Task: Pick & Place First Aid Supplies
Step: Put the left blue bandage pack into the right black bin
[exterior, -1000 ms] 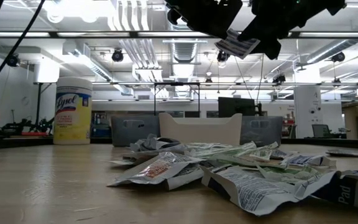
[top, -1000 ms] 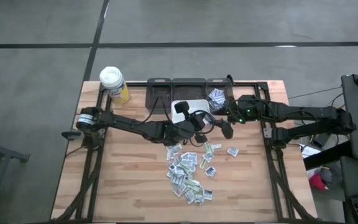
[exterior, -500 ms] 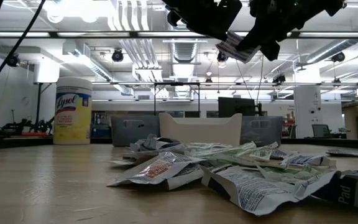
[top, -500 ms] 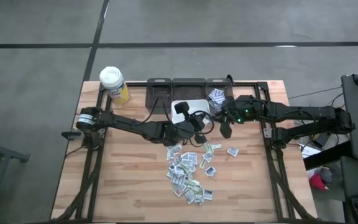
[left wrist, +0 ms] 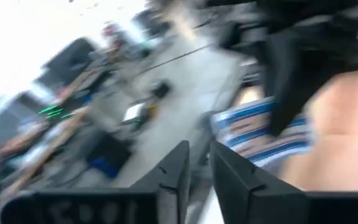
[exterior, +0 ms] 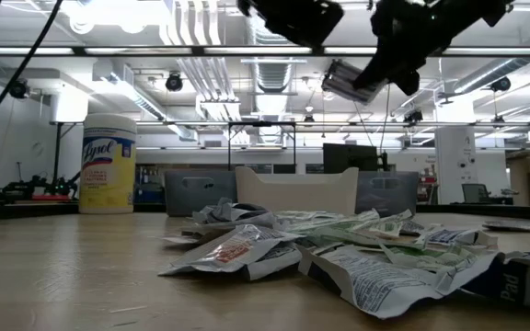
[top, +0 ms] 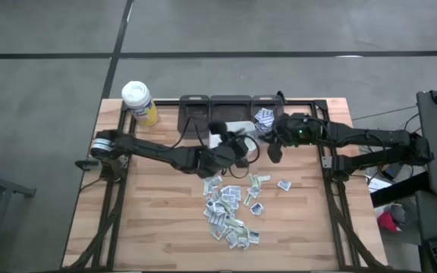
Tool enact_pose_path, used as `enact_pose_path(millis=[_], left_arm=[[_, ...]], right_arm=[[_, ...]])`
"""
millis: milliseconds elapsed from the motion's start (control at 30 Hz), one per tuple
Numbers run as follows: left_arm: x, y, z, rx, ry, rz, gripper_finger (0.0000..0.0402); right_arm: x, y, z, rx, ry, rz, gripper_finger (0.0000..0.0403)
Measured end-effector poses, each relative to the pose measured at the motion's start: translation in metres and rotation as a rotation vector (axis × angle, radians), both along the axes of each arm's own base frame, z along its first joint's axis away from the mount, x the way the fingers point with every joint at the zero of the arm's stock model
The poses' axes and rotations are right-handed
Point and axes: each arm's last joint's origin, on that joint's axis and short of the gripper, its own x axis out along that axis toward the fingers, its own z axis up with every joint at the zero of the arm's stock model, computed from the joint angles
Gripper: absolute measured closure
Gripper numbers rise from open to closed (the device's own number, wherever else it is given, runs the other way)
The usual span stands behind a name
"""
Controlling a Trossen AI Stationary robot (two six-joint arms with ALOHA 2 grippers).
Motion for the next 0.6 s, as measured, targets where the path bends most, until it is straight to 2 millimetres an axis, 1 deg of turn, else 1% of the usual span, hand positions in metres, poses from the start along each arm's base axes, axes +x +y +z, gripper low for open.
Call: enact_pose_path(millis=[100,133,200,233,300,367,400,500,600], left_arm=[[-0.01,-0.001,0.003,0.064,0.046,0.184,0.0297],[-0.015,-0.001,0.004,0.072,0.064,0.221,0.0293],[-0.024,-0.002,0.0,0.045,0.085,0.228,0.0289],[-0.029,-0.001,-0.001,0.001,0.087,0.208,0.0288],[-0.041,-0.001,-0.007,-0.151,0.072,0.16,0.0288],[-0.053,0.001,-0.013,-0.302,0.068,0.166,0.0289],[-0.059,0.001,-0.017,-0.347,0.066,0.19,0.0289],[-0.071,0.001,-0.028,-0.402,0.046,0.255,0.0289],[-0.079,-0.005,-0.037,-0.435,0.024,0.258,0.0289]], right_arm=[[-0.006,-0.013,-0.003,-0.035,0.048,-0.159,0.0395],[-0.007,-0.018,-0.004,-0.043,0.054,-0.204,0.0395],[-0.01,-0.029,-0.005,-0.037,0.06,-0.269,0.0395],[-0.012,-0.036,-0.007,-0.031,0.063,-0.301,0.0395],[-0.014,-0.048,-0.01,-0.017,0.078,-0.363,0.0395],[-0.017,-0.061,-0.015,0.004,0.094,-0.422,0.0395],[-0.018,-0.067,-0.018,0.022,0.102,-0.439,0.0395],[-0.019,-0.084,-0.029,0.107,0.124,-0.462,0.0395],[-0.018,-0.098,-0.045,0.172,0.172,-0.47,0.0395]])
